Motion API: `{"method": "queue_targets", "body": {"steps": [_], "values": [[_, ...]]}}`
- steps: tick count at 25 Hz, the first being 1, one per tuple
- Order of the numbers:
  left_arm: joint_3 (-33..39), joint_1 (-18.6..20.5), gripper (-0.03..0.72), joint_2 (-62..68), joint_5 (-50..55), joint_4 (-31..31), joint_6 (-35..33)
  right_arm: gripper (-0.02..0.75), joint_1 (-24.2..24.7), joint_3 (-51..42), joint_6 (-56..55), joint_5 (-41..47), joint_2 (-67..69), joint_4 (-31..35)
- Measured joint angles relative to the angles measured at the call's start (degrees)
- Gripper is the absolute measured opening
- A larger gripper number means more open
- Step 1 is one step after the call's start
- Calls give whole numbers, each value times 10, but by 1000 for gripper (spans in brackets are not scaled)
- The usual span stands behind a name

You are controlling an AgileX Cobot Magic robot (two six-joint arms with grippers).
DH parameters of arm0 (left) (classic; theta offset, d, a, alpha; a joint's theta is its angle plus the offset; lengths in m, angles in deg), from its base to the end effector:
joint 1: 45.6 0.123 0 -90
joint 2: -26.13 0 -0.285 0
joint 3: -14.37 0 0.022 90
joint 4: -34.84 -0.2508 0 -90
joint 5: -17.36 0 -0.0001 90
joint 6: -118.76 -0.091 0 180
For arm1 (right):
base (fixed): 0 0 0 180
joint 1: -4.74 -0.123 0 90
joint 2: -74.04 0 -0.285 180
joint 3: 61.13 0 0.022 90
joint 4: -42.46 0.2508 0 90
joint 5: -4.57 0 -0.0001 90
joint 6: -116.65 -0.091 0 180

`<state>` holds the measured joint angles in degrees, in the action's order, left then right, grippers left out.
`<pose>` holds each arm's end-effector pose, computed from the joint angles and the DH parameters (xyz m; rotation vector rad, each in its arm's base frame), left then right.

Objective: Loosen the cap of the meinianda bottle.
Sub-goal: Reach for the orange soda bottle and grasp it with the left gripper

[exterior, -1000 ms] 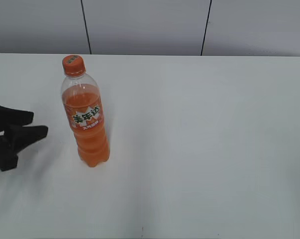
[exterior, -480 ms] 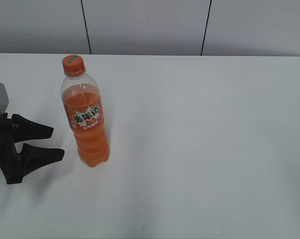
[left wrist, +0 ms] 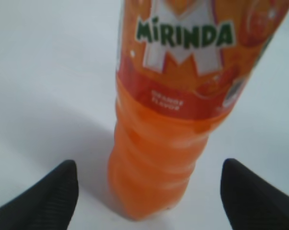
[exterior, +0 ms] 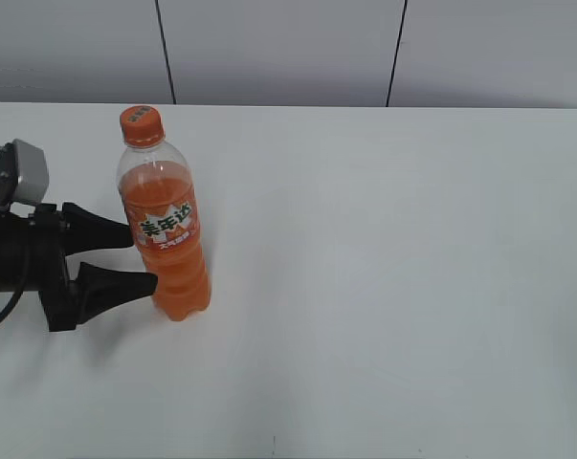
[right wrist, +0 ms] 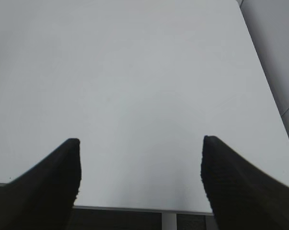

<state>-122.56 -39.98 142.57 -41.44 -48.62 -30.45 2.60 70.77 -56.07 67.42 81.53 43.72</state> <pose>0.2664 -0.0514 0.1098 1.0485 1.8631 -0.7954 -0.0082 0.0015 0.2766 -0.1714 2.0600 -0.0288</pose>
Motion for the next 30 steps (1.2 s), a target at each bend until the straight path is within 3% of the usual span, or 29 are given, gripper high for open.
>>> {"method": "queue_targets", "body": {"steps": [8,20,30], "values": [[-46,-63,559,2,33,36,-7,586,0,0,0,0,0,0],[-51,-82,556,47,37,39,-8,586,0,0,0,0,0,0],[-51,-82,412,49,31,40,-8,586,0,0,0,0,0,0]]}}
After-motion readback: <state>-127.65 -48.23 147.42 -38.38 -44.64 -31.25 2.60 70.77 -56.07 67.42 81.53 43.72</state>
